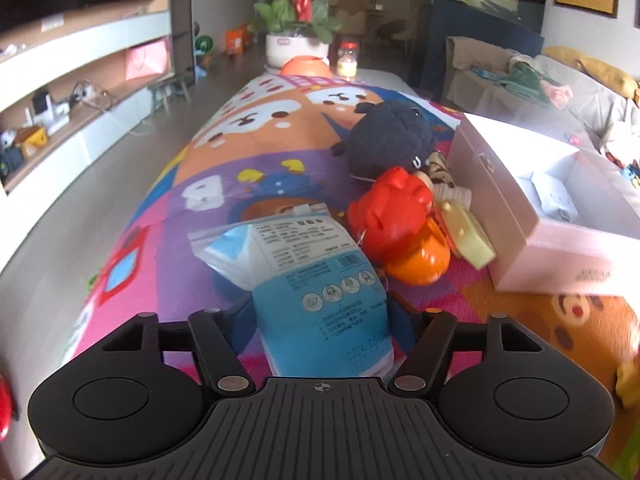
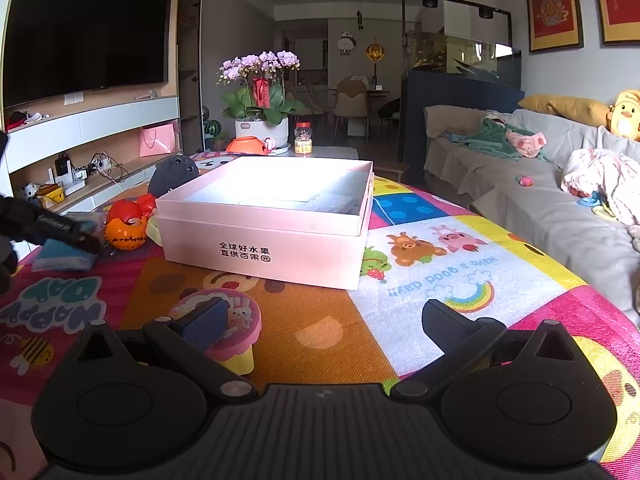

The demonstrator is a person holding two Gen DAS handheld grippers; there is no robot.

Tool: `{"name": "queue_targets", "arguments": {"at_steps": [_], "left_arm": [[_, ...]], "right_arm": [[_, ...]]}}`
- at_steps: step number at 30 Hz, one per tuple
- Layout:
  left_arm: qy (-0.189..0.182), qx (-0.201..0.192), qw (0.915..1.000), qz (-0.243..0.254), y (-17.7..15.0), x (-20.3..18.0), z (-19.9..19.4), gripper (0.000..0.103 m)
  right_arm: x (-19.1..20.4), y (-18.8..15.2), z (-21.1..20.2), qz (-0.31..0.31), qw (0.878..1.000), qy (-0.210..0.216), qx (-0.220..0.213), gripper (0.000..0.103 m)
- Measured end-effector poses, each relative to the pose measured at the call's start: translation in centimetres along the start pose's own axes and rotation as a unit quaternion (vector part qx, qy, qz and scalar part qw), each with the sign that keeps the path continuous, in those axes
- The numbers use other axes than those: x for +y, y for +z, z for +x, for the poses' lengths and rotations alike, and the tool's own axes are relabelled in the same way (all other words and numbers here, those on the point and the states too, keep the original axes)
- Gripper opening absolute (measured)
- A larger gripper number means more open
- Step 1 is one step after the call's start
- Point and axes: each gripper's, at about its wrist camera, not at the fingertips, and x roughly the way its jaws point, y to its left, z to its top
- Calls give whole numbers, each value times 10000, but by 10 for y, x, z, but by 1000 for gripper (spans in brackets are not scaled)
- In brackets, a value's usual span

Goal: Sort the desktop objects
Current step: 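Close the left gripper on the blue-and-white wipes pack, then carry the wipes pack into the box with left gripper while right gripper lifts the yellow container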

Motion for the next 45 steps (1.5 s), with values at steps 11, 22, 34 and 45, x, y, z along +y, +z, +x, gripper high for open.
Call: {"name": "queue_targets", "arguments": {"at_steps": [11, 22, 34, 45], "left_arm": [[-2072, 228, 9721, 1072, -54, -55, -65, 68], [-1674, 85, 9738, 1539, -65, -73, -63, 93], [-1789, 13, 9738, 1407, -57, -69, -61, 96], [-1734, -1, 9671, 1862, -60, -94, -70, 61]], "right_arm": [[1, 0, 0, -41, 10000, -35, -16, 103], [30, 3, -6, -455, 9957, 700, 394, 103], [56, 13, 22, -937, 9891, 498, 1019, 55], [31, 23, -37, -990, 9900, 519, 866, 55]]}}
